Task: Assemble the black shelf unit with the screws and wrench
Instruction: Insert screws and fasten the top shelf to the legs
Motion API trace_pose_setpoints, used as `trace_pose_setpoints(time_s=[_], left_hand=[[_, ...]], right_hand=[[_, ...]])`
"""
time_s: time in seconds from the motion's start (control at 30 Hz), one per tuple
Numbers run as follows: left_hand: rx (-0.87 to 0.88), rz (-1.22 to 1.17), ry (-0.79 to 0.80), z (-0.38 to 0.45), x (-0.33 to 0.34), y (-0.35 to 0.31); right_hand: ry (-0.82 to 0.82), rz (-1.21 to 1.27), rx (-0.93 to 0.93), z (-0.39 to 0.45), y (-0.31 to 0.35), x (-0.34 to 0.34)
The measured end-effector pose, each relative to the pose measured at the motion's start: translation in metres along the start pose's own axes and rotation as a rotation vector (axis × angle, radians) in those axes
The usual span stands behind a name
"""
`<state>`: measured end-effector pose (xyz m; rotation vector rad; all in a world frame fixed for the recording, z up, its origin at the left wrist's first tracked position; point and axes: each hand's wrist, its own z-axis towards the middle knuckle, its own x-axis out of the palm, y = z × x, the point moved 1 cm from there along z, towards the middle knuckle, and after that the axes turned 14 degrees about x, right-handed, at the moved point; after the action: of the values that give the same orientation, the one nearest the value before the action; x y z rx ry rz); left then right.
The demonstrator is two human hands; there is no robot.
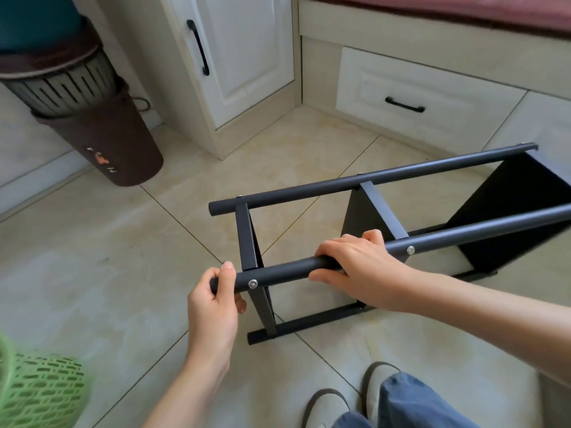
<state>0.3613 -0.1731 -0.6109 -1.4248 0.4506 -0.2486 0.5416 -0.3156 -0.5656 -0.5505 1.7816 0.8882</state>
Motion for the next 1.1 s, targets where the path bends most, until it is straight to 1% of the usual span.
trace_pose_setpoints(time_s=[0.13,0.27,0.37,0.47,0.53,0.6,0.67,0.73,0.83,0.93,1.0,1.1], left_hand=[[0.124,0.038,-0.010,0.012,0.001,-0.031],[0.277,0.026,-0.032,0.029,0.003,-0.085],[0.394,-0.048,-0.044,0.039,0.008,-0.133],[0.527,-0.078,0.002,0.037,0.014,-0.171],[0.612,0.015,0.035,0.033,0.016,-0.186],[0.678,0.169,0.084,0.030,0.019,-0.192],[0.692,0.316,0.158,0.026,0.025,-0.196],[0.723,0.428,0.184,0.022,0.033,-0.203],[0.806,0.489,0.119,0.014,0.047,-0.217],[0.951,0.556,0.060,0.009,0.066,-0.239],[1.045,0.614,0.060,0.004,0.083,-0.259],[1.144,0.683,0.114,-0.010,0.113,-0.287]], right_hand=[[-0.038,0.068,-0.002,-0.002,0.005,-0.023],[-0.069,0.159,-0.002,-0.004,0.013,-0.061],[-0.118,0.263,0.022,-0.007,0.018,-0.096],[-0.168,0.352,0.025,-0.013,0.016,-0.130],[-0.179,0.422,0.024,-0.021,0.013,-0.146],[-0.184,0.480,0.036,-0.031,0.010,-0.156],[-0.205,0.504,0.048,-0.039,0.006,-0.163],[-0.220,0.531,0.053,-0.048,0.002,-0.170],[-0.241,0.620,0.015,-0.063,-0.003,-0.182],[-0.288,0.731,-0.003,-0.080,-0.016,-0.193],[-0.344,0.805,0.027,-0.089,-0.031,-0.198],[-0.424,0.928,0.099,-0.105,-0.060,-0.201]])
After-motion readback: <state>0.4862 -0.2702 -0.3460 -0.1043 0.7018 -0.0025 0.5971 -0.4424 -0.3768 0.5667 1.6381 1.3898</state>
